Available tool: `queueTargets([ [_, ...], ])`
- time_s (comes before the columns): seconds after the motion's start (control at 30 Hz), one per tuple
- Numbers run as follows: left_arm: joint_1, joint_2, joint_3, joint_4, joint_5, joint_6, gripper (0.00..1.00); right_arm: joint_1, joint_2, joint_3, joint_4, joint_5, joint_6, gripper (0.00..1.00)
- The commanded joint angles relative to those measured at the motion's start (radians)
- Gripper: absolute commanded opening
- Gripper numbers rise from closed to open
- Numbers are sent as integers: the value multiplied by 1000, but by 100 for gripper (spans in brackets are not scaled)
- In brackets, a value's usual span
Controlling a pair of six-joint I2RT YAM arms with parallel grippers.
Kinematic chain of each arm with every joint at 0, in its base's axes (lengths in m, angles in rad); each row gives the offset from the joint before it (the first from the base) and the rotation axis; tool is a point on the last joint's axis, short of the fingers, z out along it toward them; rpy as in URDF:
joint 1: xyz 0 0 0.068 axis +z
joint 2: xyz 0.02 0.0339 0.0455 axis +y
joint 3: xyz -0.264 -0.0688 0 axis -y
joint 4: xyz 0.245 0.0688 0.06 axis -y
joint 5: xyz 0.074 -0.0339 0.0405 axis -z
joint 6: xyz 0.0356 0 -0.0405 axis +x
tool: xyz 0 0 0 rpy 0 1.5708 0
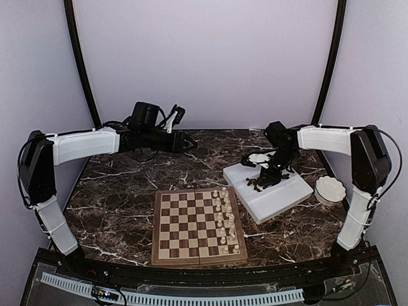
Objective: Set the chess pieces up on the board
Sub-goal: Pick up the chess pile from the storage box, then pick up the pawn from the chess pile.
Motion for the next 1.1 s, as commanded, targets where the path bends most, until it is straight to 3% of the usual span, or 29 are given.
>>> queueTargets([
  [0.0, -80, 50, 72, 55, 47, -92, 50, -16, -92, -59, 76, -39, 22, 3],
  [0.3, -159, 291, 211, 272, 184, -380, 47, -48, -184, -110, 139, -80, 42, 3],
  [0.53, -229, 448, 383, 221, 214, -426, 49, -54, -203, -110, 149, -115, 46, 3],
  [0.73, -243, 527, 424, 270, 262, -527, 47, -54, -218, -107, 133, -147, 51, 3],
  [1.07, -256, 579, 473, 293, 274, -564, 43, -53, -227, -110, 122, -149, 46, 3],
])
